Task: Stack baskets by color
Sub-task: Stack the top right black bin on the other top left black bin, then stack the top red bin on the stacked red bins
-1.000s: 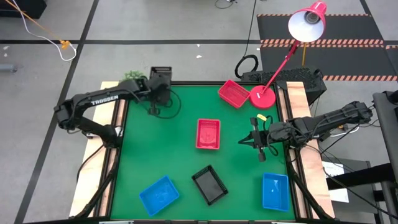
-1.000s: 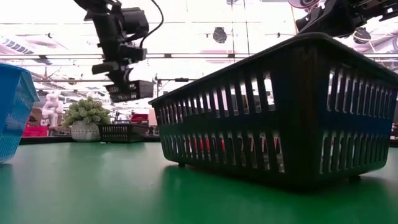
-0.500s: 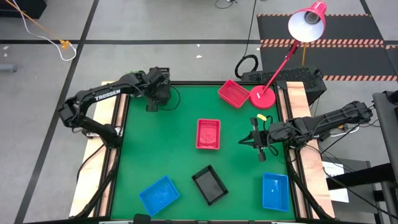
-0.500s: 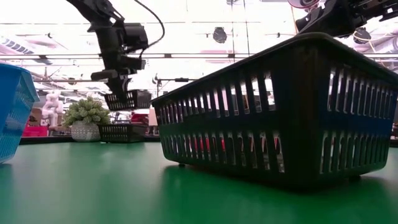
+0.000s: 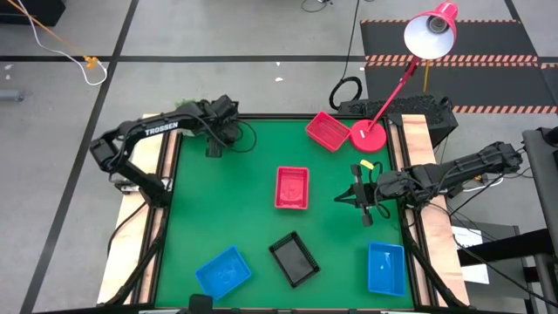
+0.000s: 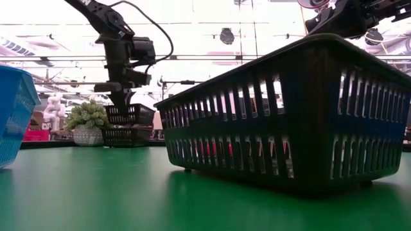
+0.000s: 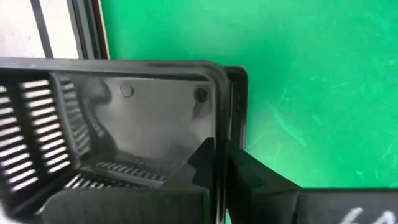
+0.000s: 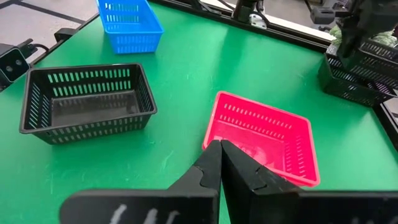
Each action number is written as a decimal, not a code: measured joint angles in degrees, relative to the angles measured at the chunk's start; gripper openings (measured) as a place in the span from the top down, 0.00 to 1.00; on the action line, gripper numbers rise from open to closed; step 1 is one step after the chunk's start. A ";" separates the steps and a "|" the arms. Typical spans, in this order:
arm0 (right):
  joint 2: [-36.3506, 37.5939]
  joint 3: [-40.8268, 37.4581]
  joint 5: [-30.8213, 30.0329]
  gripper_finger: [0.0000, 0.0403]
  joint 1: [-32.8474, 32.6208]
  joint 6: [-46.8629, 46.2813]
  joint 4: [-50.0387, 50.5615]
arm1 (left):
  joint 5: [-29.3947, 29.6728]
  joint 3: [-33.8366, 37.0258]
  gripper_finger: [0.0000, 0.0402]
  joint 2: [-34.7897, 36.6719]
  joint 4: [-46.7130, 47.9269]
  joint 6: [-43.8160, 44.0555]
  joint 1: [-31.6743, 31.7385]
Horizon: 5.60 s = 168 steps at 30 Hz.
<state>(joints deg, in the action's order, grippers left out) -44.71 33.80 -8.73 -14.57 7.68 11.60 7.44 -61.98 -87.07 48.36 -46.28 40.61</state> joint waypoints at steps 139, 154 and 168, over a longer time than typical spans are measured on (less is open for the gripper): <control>-38.43 21.94 7.30 0.83 51.41 47.36 23.07 | 27.65 -0.02 0.95 12.83 -9.36 57.50 -54.96; -42.22 21.94 2.47 0.71 51.41 50.22 22.05 | 27.56 -0.02 0.95 12.83 -9.42 57.13 -55.44; -42.05 19.82 2.80 0.92 50.33 51.55 20.27 | 27.15 -0.02 0.95 12.83 -9.60 57.41 -55.44</control>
<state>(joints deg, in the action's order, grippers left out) -86.76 53.63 -5.93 35.77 59.23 31.87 34.59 -62.00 -74.24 38.76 11.13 -14.83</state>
